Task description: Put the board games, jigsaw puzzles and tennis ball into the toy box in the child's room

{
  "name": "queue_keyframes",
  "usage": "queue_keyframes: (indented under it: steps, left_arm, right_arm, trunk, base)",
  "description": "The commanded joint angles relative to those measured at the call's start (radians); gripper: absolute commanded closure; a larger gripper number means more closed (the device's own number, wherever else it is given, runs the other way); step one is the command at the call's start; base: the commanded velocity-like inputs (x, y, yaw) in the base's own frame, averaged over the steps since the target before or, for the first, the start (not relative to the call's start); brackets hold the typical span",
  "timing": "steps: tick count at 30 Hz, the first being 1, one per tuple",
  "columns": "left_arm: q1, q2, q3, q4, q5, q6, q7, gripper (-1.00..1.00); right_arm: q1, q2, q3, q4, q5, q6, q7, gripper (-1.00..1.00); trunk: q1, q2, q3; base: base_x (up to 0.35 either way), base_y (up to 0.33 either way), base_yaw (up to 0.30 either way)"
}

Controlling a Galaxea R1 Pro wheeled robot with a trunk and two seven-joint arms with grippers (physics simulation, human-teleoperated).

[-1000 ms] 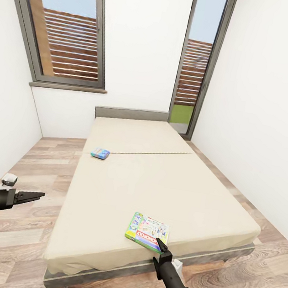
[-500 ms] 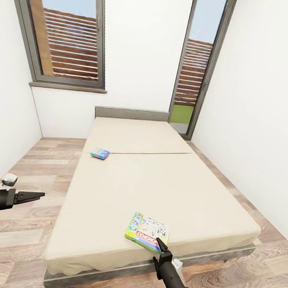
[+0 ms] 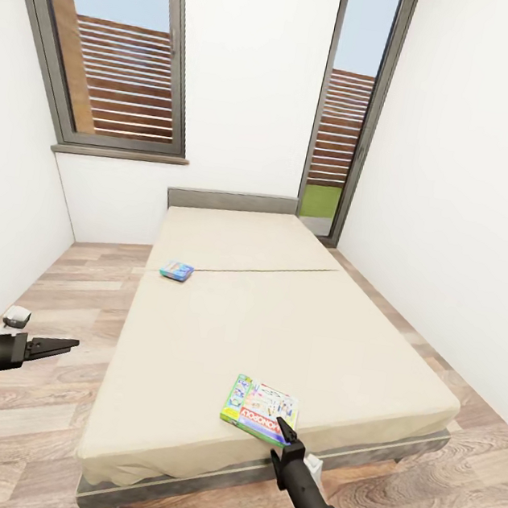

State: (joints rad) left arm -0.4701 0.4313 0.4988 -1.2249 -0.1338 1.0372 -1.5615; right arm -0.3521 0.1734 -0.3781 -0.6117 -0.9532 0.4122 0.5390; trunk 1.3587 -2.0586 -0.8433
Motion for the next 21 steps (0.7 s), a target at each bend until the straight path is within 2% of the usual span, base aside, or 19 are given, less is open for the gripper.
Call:
queue_keyframes:
  steps: [1,15,17,21]
  left_arm:
    - [-0.001,0.000,0.001,-0.001,-0.010,0.010,-0.009,-1.00]
    - [-0.001,0.000,0.001,-0.001,-0.009,0.010,-0.009,-1.00]
    - [-0.001,0.000,0.001,-0.001,-0.005,0.010,-0.009,-1.00]
    - [-0.001,0.000,0.001,-0.001,0.001,0.010,-0.009,-1.00]
  right_arm:
    - [-0.001,0.001,-0.005,0.000,-0.005,0.008,0.004,-1.00]
    - [-0.001,0.001,-0.005,0.000,-0.004,0.007,0.017,-1.00]
    - [-0.001,0.001,-0.005,0.000,-0.005,0.007,0.017,-1.00]
    - [-0.001,0.001,-0.005,0.000,-0.004,0.007,0.018,-1.00]
  trunk:
    - [0.000,0.000,-0.001]
    - [0.000,0.000,-0.001]
    - [-0.008,0.014,0.005]
    - [-0.008,0.014,0.005]
  base:
    - [0.000,0.000,0.000]
    - [0.000,0.000,0.000]
    - [0.000,0.000,0.000]
    - [0.000,0.000,0.000]
